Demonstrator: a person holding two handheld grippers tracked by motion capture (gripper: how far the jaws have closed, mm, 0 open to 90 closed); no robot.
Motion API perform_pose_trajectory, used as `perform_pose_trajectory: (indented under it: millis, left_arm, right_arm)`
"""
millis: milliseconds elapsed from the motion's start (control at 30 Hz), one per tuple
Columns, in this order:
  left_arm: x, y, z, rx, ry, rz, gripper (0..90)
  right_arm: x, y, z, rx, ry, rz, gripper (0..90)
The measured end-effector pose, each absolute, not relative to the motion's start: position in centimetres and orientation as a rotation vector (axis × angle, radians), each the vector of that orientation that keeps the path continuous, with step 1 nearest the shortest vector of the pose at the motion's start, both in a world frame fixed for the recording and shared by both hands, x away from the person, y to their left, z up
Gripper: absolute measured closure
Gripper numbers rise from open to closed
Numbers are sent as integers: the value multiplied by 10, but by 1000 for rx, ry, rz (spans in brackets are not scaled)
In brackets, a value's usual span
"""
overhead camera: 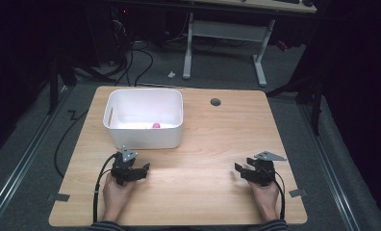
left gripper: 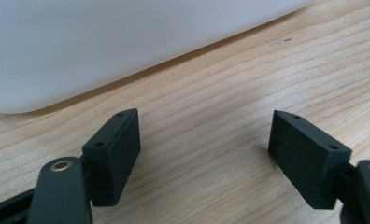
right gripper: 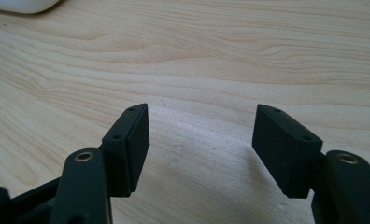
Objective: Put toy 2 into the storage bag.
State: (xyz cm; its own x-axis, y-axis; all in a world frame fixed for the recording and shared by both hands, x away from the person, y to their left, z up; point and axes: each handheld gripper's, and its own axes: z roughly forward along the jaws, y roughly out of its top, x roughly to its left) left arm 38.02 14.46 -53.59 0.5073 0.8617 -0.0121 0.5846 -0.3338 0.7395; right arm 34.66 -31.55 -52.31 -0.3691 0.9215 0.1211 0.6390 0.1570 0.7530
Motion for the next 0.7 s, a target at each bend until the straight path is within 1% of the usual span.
perform_pose_trajectory:
  millis: [433, 700]
  left_arm:
    - [380, 144, -536, 2049, 1179, 508, 253]
    - [380, 144, -536, 2050, 1177, 507, 252]
  right_arm:
    - [353, -295, -530, 1415, 2109, 906, 334]
    - [354, -293, -531, 1425, 2096, 874, 283]
